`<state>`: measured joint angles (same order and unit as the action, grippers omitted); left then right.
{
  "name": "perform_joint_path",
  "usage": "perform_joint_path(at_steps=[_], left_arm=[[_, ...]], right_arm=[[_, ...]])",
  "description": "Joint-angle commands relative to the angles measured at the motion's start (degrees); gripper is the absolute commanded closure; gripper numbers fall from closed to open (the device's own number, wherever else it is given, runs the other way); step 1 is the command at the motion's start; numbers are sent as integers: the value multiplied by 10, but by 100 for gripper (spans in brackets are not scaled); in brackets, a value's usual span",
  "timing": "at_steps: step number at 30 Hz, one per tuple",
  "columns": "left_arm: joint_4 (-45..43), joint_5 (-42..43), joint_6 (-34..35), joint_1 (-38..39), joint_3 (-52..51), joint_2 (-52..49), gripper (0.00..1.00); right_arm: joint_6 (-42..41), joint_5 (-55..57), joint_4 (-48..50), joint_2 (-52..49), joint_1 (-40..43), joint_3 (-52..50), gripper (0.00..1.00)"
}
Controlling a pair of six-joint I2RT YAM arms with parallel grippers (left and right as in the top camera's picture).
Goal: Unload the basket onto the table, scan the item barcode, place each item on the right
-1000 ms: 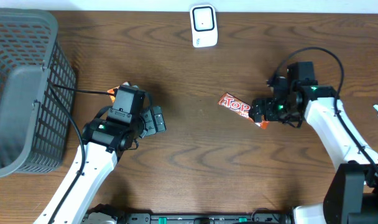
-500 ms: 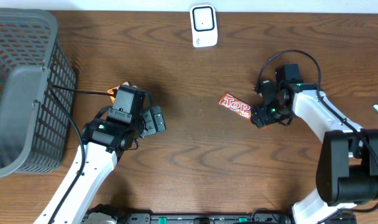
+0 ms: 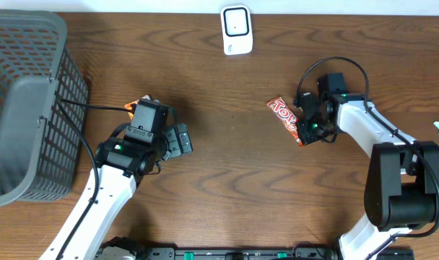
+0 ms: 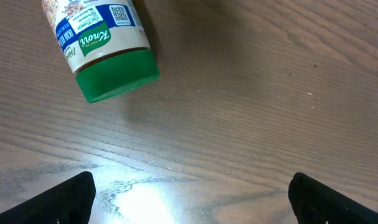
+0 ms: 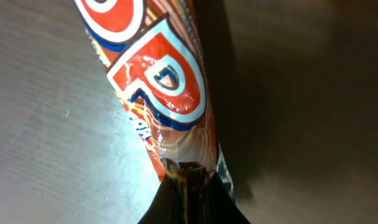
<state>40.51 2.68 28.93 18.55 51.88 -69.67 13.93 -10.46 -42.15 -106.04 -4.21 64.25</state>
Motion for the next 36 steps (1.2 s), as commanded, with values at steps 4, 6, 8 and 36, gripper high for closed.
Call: perform_joint_path(at_steps=[4,6,8,36], left_arm=[[2,-1,7,-1,8,-3,0],[2,-2,7,-1,8,-3,0],[1,-5,7,-1,8,-3,0],[-60,-108,52,-101,143,90,1]], right_arm=[[-90,-13,-112,0,-11,92,98],[-119,40,-134,1,-20,107,98],[-160,113,-137,1,-34,110,98],[-306,651,-87,-8,-367,13,99]])
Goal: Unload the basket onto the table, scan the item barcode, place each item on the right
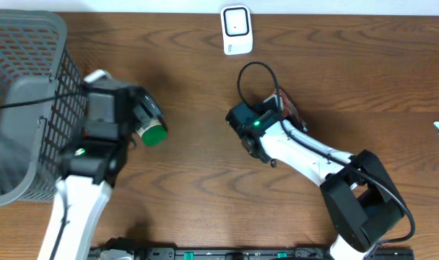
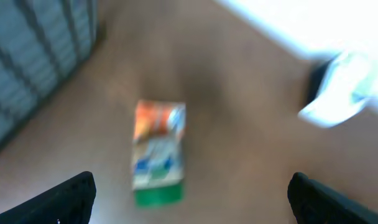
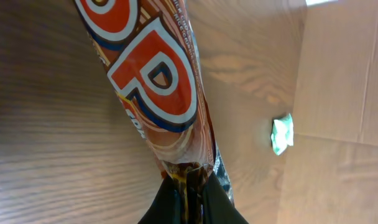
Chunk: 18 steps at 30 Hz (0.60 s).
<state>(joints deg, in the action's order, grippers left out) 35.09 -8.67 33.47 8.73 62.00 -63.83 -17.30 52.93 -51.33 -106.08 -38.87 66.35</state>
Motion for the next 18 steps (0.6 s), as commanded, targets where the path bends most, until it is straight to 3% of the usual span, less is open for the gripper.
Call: perform_joint_path(at_steps=[1,10,18], left_arm=[[-9,5,7,-3,53,41,1],[-35,7,7,-3,89,135,1],[-35,6,-4,-3,89,200,1]], right_arm=[[6,13,6,-11,-26,-10,98],[6,17,1,-135,-101,-17,98],[6,16,-45,-206,-236,-17,99]])
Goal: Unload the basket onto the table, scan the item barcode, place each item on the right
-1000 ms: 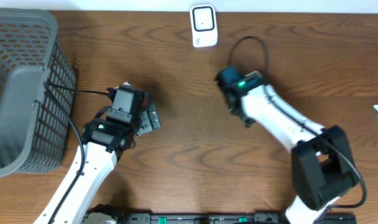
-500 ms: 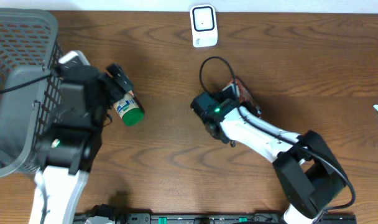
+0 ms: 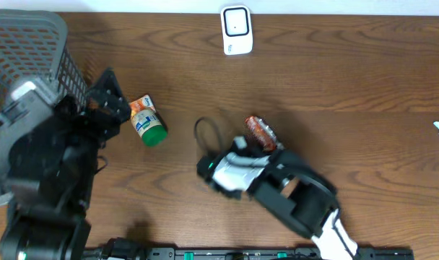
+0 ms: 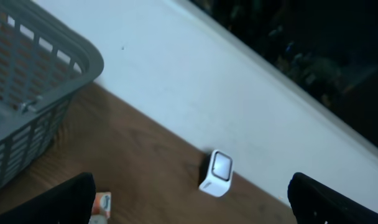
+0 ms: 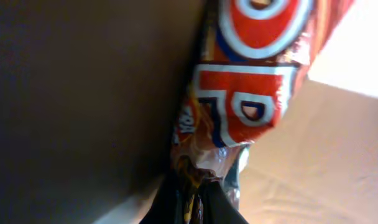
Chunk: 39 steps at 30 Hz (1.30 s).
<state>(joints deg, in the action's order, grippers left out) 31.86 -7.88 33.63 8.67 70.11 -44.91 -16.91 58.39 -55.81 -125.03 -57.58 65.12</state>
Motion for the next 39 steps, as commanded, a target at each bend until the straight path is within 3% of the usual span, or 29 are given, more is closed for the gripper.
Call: perform_joint_path(at_steps=[1,6,8,9,15,18,22,28,35,39], left_arm=[[-2,-2,-6,-2,7,14,1],[9,-2,-6,-2,7,15,1],[16,-2,-6,-2,7,15,1],[18,-2,-6,-2,7,15,1],[19,-2,-5,-2,7,15,1],[22,-1,-5,-2,7,15,1],[33,-1,-6,-2,7,15,1],[49,-1,-5,-2,7,15,1],[57,-1,-5,-2,7,15,1],[68,-1,-5,-2,7,15,1]], right_arm=[[3,-42,-3,-17,-69,-4,97],[2,-100,-17,-16,-154,-3,62],[-3,-128,-17,-16,-177,-3,25],[-22,-137,-20,-16,-186,-2,19],[-156,-164,-112,-2,-190,59,17],[-152,-205,-120,24,-169,91,13],[-79,-323,-102,70,-114,120,10],[130,-606,-57,122,20,147,9],[226,-639,-50,123,141,184,7],[299,-739,-24,123,181,188,4]])
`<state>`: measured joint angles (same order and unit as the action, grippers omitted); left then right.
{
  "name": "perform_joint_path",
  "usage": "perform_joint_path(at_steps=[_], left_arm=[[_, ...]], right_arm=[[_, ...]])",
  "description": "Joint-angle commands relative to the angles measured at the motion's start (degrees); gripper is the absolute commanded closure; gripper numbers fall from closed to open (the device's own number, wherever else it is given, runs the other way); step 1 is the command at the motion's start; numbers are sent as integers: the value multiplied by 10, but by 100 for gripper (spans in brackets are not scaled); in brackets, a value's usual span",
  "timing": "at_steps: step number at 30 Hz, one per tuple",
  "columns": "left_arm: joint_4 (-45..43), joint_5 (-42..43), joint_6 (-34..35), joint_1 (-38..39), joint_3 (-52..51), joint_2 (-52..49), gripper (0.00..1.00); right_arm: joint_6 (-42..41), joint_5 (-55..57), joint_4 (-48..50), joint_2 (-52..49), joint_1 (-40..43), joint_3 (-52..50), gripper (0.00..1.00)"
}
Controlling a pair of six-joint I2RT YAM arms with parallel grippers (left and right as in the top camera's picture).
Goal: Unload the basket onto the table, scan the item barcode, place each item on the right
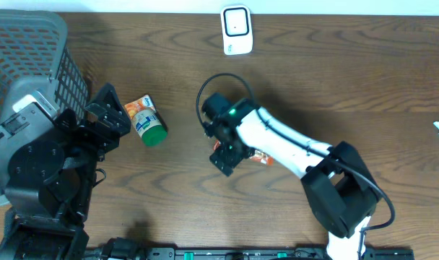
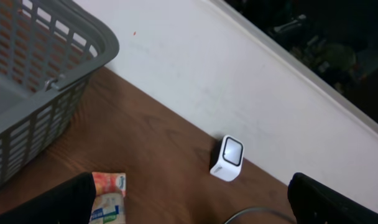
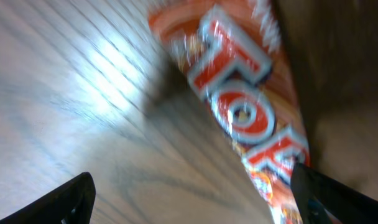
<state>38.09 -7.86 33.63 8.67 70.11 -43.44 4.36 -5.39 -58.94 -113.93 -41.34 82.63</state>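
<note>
A red and orange candy bar (image 3: pixel 245 106) lies flat on the wooden table (image 3: pixel 83 93), its lettering facing up. In the overhead view only an orange corner of the candy bar (image 1: pixel 257 157) shows beside my right gripper (image 1: pixel 227 157). My right gripper (image 3: pixel 189 208) is open just above the table; the bar's lower end reaches toward its right finger (image 3: pixel 341 199). The white scanner (image 1: pixel 236 29) stands at the table's far edge, also seen as the scanner (image 2: pixel 227 158). My left gripper (image 2: pixel 189 208) is raised and open, holding nothing.
A green-lidded jar (image 1: pixel 146 121) lies left of centre, close to my left gripper (image 1: pixel 111 115). A grey mesh basket (image 1: pixel 24 87) fills the far left. A small green-white scrap sits at the right edge. A black cable loops above the right wrist.
My right gripper was shut on the candy bar, held up off the table. Now it is open and low, and the bar lies on the table beside it. The left arm barely shifted.
First my right gripper was shut on the bar at the table's right, and my left hovered open over the jar. Then the left was up by the basket and the right held the bar at mid-table, then higher. Now the bar lies released at the centre.
</note>
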Motion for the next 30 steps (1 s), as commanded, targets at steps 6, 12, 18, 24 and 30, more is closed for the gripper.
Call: perform_joint_path(at_steps=[6,12,18,24,30], left_arm=[[18,-2,-5,-2,6,-1,1],[22,-2,-5,-2,6,-11,1],[32,-2,-5,-2,6,-23,1],[40,-2,-5,-2,6,-29,1],[54,-3,-6,-2,6,-29,1]], right_arm=[[111,-155,16,12,68,18,3],[175,-165,44,9,91,21,1],[215,-185,59,-12,99,21,5],[214,-185,50,-61,105,21,26],[214,-187,48,-86,123,21,25]])
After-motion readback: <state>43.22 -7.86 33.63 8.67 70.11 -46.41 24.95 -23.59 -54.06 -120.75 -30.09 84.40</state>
